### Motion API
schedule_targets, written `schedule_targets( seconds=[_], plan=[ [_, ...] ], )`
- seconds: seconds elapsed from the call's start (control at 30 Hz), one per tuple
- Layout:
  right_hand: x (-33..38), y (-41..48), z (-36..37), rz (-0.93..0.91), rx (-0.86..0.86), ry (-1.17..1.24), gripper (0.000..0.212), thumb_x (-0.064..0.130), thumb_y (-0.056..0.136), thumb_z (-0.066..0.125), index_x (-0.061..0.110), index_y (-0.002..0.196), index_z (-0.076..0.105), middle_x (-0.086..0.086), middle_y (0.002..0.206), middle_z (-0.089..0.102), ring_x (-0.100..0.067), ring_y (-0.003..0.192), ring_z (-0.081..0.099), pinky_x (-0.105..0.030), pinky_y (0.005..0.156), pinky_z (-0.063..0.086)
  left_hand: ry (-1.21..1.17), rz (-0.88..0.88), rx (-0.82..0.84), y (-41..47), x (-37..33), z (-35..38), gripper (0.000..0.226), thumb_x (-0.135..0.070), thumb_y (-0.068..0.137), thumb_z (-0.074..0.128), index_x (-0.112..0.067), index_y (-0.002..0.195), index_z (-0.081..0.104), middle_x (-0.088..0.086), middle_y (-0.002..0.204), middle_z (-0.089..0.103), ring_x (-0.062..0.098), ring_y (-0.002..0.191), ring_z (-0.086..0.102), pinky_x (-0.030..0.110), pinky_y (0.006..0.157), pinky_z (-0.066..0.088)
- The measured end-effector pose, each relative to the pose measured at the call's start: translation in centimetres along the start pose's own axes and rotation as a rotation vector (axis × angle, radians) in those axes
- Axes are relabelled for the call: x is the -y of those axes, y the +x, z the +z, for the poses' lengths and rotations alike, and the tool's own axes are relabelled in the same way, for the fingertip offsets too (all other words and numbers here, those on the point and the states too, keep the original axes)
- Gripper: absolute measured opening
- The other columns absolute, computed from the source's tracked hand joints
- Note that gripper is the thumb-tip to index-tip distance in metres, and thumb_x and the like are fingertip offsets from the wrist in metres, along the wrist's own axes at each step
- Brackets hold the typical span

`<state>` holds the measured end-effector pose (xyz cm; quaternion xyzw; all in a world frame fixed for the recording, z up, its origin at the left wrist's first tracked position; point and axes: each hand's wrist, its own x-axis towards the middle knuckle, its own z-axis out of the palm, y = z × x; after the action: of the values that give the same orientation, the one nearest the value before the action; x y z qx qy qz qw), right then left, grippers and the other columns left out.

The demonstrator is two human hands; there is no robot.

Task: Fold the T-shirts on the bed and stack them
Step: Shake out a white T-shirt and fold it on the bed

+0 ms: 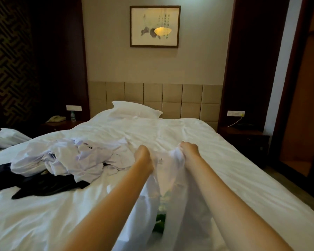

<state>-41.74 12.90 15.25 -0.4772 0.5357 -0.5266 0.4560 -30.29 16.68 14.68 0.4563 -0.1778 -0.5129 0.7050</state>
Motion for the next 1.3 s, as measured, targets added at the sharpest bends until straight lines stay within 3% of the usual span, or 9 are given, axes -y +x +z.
schedule_targets(
  seconds=[0.1, 0.13, 0.27, 0.57, 0.73, 0.83, 1.07, 1.2, 1.3],
  plan=[
    [-1.3, -1.6, 1.3, -0.100, 0.127, -0.077, 0.023, 0.018, 0.097, 0.047, 0.004, 0.096, 0.064, -0.013, 0.096, 0.064, -0.028, 0.092, 0.063, -0.027, 0.070, 0.045, 0.325, 0.116, 0.067, -1.2, 1.8, 0.5, 0.028, -0.019, 0.098, 0.038, 0.000, 0.108, 0.056, 0.012, 0.082, 0.058, 0.024, 0.074, 0.056, 0.030, 0.067, 0.046],
    [-1.8, -1.9, 1.5, -0.152, 0.156, -0.113, 0.023, 0.024, 0.096, 0.049, 0.007, 0.093, 0.063, -0.011, 0.093, 0.065, -0.026, 0.089, 0.063, -0.031, 0.076, 0.050, 0.409, 0.177, 0.107, -1.5, 2.0, 0.5, 0.024, -0.020, 0.096, 0.041, -0.001, 0.101, 0.056, 0.012, 0.079, 0.057, 0.024, 0.072, 0.056, 0.029, 0.063, 0.046],
    [-2.9, -2.2, 0.5, -0.302, 0.195, -0.080, 0.021, 0.032, 0.092, 0.059, 0.012, 0.094, 0.065, -0.010, 0.094, 0.070, -0.025, 0.090, 0.067, -0.039, 0.086, 0.054, 0.500, 0.232, 0.227, -1.0, 2.3, -0.2, 0.018, -0.017, 0.093, 0.051, 0.000, 0.093, 0.056, 0.017, 0.085, 0.062, 0.030, 0.082, 0.064, 0.037, 0.073, 0.055],
    [-4.1, -2.0, -1.1, -0.423, 0.199, -0.150, 0.014, 0.033, 0.092, 0.060, 0.022, 0.095, 0.068, 0.006, 0.093, 0.069, -0.013, 0.093, 0.065, -0.036, 0.088, 0.054, 0.684, 0.304, 0.361, -1.2, 1.9, -1.3, 0.018, -0.018, 0.091, 0.060, -0.007, 0.077, 0.057, 0.009, 0.081, 0.066, 0.015, 0.068, 0.067, 0.020, 0.061, 0.057],
    [-4.8, -2.0, -1.3, -0.457, 0.209, -0.199, 0.016, 0.031, 0.091, 0.061, 0.018, 0.098, 0.067, 0.004, 0.094, 0.070, -0.013, 0.092, 0.065, -0.027, 0.080, 0.052, 0.693, 0.349, 0.366, -1.2, 2.7, -1.9, 0.015, -0.015, 0.090, 0.060, -0.005, 0.079, 0.061, 0.007, 0.081, 0.066, 0.011, 0.069, 0.068, 0.019, 0.062, 0.057],
    [-5.0, -2.5, -1.3, -0.467, 0.206, -0.227, 0.020, 0.032, 0.092, 0.058, 0.014, 0.097, 0.066, 0.007, 0.084, 0.068, -0.005, 0.079, 0.063, -0.016, 0.068, 0.049, 0.671, 0.371, 0.369, -1.4, 3.1, -2.0, 0.016, -0.016, 0.088, 0.061, -0.004, 0.078, 0.062, 0.005, 0.076, 0.067, 0.009, 0.066, 0.069, 0.017, 0.059, 0.055],
    [-5.5, -3.1, -1.5, -0.524, 0.202, -0.210, 0.017, 0.030, 0.093, 0.056, 0.018, 0.100, 0.066, 0.008, 0.088, 0.065, -0.005, 0.082, 0.060, -0.020, 0.075, 0.050, 0.551, 0.300, 0.389, -1.6, 3.3, -1.9, 0.016, -0.012, 0.090, 0.059, 0.001, 0.085, 0.067, 0.013, 0.084, 0.070, 0.017, 0.078, 0.070, 0.020, 0.068, 0.057],
    [-6.1, -3.1, -1.7, -0.531, 0.229, -0.239, 0.019, 0.023, 0.095, 0.053, 0.017, 0.108, 0.065, 0.006, 0.097, 0.066, -0.005, 0.086, 0.059, -0.014, 0.074, 0.047, 0.508, 0.247, 0.404, -1.6, 3.7, -2.1, 0.019, -0.010, 0.091, 0.056, 0.003, 0.092, 0.070, 0.015, 0.092, 0.071, 0.020, 0.088, 0.070, 0.019, 0.073, 0.057],
    [-6.4, -3.0, -2.0, -0.520, 0.225, -0.242, 0.020, 0.023, 0.096, 0.051, 0.018, 0.108, 0.066, 0.007, 0.098, 0.065, -0.004, 0.087, 0.059, -0.010, 0.073, 0.046, 0.537, 0.194, 0.421, -1.6, 3.6, -2.1, 0.026, -0.017, 0.097, 0.049, -0.002, 0.088, 0.069, 0.009, 0.083, 0.072, 0.014, 0.077, 0.070, 0.018, 0.069, 0.057]
  ],
)
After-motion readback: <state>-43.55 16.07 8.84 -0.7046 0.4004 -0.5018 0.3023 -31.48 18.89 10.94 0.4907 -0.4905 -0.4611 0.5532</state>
